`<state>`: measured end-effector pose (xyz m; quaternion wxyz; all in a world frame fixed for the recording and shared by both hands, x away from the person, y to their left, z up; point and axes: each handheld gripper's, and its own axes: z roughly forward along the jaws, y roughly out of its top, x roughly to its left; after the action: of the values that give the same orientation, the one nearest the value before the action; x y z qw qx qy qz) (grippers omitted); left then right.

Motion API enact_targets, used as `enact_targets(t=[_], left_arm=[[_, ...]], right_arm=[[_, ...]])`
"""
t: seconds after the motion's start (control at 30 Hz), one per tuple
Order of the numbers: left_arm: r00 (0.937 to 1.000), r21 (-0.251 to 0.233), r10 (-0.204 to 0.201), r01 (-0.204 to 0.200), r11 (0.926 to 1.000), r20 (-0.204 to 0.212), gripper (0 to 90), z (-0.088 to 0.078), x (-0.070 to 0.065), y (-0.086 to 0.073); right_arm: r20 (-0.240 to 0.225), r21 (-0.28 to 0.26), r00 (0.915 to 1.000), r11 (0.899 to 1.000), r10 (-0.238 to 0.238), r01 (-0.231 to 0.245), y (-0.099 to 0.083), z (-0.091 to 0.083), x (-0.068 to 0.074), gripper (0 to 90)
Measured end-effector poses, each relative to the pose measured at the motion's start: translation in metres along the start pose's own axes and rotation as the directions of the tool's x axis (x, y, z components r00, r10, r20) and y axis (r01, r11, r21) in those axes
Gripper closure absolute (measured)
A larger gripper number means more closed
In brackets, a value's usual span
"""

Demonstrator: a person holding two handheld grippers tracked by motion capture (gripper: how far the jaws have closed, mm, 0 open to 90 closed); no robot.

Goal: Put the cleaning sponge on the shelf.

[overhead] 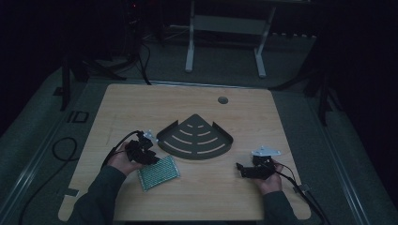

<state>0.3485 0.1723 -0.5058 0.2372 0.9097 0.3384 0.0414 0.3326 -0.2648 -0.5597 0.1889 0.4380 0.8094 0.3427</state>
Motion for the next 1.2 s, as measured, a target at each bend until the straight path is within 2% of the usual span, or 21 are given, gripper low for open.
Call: enact_targets(t=[0.57, 0.87, 1.2], left_arm=[[0.9996, 0.041, 0.005, -0.006, 0.9991, 0.027, 68.3, 0.007, 0.000, 0.001], [0.9996, 0.064, 0.009, -0.010, 0.9979, 0.026, 69.3, 0.010, 0.000, 0.004], [0.9994, 0.089, -0.009, 0.006, 0.9961, 0.032, 70.6, 0.011, 0.002, 0.006]], right_arm=[[0.000, 0.000, 1.0000, 1.000, 0.000, 0.000, 0.000, 0.000, 0.000, 13.5], [0.000, 0.000, 1.0000, 1.000, 0.000, 0.000, 0.000, 0.000, 0.000, 13.5], [0.000, 0.000, 1.0000, 1.000, 0.000, 0.000, 0.000, 0.000, 0.000, 13.5]])
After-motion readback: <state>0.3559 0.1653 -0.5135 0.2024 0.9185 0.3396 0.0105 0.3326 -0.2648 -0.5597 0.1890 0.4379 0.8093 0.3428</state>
